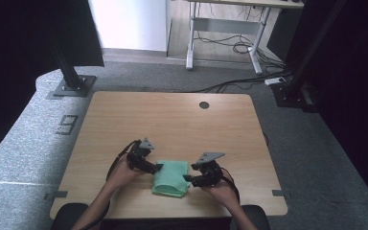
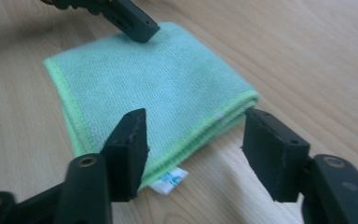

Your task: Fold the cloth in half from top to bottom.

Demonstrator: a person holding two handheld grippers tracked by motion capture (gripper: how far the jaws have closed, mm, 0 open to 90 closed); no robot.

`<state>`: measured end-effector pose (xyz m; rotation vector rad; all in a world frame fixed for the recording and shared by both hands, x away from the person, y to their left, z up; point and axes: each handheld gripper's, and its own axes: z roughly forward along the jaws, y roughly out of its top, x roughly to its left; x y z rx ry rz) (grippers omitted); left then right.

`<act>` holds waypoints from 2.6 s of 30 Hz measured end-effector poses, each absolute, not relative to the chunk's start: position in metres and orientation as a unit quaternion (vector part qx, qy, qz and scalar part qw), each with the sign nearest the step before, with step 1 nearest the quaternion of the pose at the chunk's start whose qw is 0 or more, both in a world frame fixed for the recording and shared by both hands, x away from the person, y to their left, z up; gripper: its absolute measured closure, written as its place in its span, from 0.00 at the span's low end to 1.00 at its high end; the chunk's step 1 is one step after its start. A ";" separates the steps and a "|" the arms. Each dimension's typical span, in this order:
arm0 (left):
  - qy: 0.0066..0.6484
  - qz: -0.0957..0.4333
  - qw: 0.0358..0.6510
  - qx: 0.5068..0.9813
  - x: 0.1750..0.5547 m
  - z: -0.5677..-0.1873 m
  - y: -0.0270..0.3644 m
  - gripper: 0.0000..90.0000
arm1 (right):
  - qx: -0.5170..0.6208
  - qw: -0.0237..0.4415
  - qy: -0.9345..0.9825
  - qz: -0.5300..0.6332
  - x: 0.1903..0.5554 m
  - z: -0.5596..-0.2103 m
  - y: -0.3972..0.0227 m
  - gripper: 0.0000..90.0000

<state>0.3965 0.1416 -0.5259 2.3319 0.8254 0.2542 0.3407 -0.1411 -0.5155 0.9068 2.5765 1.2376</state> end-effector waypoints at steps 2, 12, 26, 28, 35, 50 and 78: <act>0.315 0.099 0.315 0.890 0.396 -0.530 0.141 0.08 | 0.299 0.071 0.861 0.405 0.339 -0.520 -0.135 0.39; 0.294 0.108 0.333 0.890 0.369 -0.520 0.135 0.08 | 0.310 0.091 0.875 0.361 0.335 -0.540 -0.126 0.27; 0.287 0.096 0.307 0.902 0.335 -0.536 0.141 0.08 | 0.326 0.095 0.872 0.354 0.331 -0.539 -0.125 0.22; 0.290 0.092 0.308 0.901 0.337 -0.537 0.142 0.08 | 0.315 0.102 0.876 0.352 0.324 -0.537 -0.123 0.21; 0.303 0.101 0.310 0.896 0.330 -0.536 0.145 0.08 | 0.327 0.105 0.873 0.347 0.320 -0.543 -0.127 0.17; 0.344 0.110 0.339 0.869 0.331 -0.548 0.151 0.00 | 0.349 0.117 0.860 0.353 0.326 -0.546 -0.127 0.21; 0.377 0.128 0.334 0.854 0.396 -0.549 0.144 0.00 | 0.388 0.141 0.837 0.358 0.387 -0.549 -0.133 0.14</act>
